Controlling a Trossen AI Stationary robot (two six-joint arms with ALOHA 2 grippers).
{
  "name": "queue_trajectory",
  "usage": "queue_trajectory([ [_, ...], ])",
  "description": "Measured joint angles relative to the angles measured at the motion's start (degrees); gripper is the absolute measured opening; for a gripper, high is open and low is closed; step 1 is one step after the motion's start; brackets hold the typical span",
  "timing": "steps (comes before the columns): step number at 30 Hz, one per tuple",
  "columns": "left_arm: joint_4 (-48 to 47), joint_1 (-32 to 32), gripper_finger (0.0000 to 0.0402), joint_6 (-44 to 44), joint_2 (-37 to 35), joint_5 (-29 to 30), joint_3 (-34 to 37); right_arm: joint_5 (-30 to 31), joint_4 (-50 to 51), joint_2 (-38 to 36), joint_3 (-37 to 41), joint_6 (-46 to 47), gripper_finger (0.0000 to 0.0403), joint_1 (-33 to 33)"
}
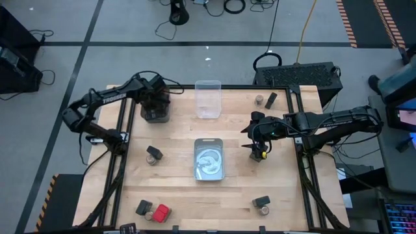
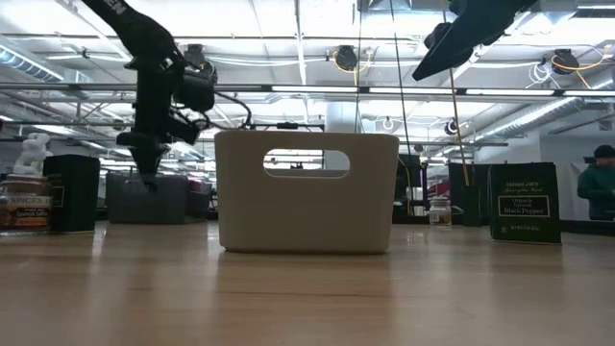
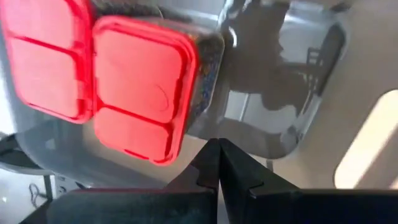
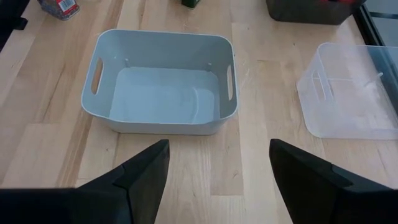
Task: Sort spices by type
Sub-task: Put the red seasoning can into the black transparent bin
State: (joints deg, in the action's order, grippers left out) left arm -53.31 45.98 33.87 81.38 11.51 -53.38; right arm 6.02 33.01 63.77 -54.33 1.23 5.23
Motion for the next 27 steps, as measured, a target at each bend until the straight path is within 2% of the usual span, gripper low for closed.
queue_trajectory([
  [6, 0.07, -1.24, 0.0004, -0.65, -7.19, -5.55, -2.36, -0.02, -0.11, 0.0, 0.0, -0.24, 0.0258, 0.0],
  [14, 3.77, -7.93, 0.0002, -8.13, -17.36, -21.04, -2.82, -0.13, -1.07, 0.0, 0.0, 3.87, 0.0258, 0.0],
  [18, 4.02, -14.89, 0.0002, -13.19, -20.29, -23.45, -2.82, -0.31, -1.83, 0.0, 0.0, 6.09, 0.0258, 0.68],
  [21, 3.65, -21.58, 0.0001, -21.65, -21.17, -23.48, -2.82, -0.36, -1.88, 0.06, 0.0, 7.85, 0.0258, 1.83],
  [27, 2.07, -39.82, 0.0001, -39.22, -20.41, -23.43, -2.82, -0.13, -2.66, 1.4, 0.0, 11.58, 0.0258, 3.83],
])
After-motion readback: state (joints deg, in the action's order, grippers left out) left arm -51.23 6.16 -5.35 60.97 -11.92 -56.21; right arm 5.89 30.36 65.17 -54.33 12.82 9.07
